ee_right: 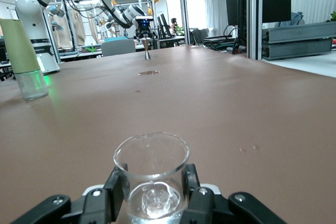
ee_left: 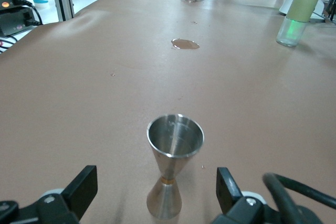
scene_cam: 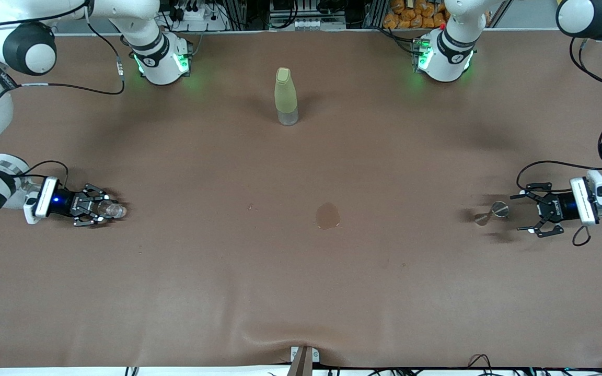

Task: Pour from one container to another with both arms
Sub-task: 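Close the right gripper on the beaker while the left gripper grasps the jigger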

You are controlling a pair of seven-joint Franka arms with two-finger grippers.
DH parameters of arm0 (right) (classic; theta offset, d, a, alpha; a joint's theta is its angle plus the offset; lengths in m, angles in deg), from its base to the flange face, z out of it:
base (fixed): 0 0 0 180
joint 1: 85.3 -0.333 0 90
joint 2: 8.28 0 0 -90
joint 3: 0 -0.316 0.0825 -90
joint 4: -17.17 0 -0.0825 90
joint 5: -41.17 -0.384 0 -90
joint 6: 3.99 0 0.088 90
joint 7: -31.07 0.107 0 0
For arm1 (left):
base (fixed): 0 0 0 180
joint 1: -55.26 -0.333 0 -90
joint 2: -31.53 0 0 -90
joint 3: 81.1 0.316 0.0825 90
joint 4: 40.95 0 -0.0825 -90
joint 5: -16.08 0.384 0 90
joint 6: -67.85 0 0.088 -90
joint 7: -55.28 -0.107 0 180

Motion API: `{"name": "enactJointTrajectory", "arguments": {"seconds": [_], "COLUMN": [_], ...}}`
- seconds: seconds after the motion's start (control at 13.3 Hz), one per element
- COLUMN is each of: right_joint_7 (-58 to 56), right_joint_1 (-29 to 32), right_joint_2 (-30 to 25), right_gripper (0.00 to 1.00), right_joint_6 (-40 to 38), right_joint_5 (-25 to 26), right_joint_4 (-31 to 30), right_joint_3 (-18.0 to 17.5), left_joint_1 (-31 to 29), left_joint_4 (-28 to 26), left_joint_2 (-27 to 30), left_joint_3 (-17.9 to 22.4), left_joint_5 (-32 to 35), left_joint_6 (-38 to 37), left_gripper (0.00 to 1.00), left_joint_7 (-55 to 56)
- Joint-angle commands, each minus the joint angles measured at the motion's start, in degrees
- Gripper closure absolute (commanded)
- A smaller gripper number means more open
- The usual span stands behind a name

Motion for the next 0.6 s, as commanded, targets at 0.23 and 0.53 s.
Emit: {"name": "enactJointTrajectory", "arguments": {"seconds": [0.23,0.53], "right_joint_7": [4.73,5.78], "right_joint_1": [-6.89,-13.04], "right_joint_2": [-3.97,-4.15], "right_gripper": [0.8,0.79], "right_joint_6": [0.16,3.4], "right_joint_5": [-2.0,-5.96], "right_joint_4": [0.46,0.46], "right_joint_3": [-0.11,-0.19], "left_joint_1": [-0.71,-0.71], "left_joint_4": [0.52,0.6], "left_joint_2": [-3.88,-5.19], "left_joint_3": [-1.0,-2.5], "left_joint_5": [-4.26,-5.13], "left_joint_6": [-1.8,-1.98], "left_gripper": [0.0,0.0], "left_joint_7": [-6.15,-6.24]}}
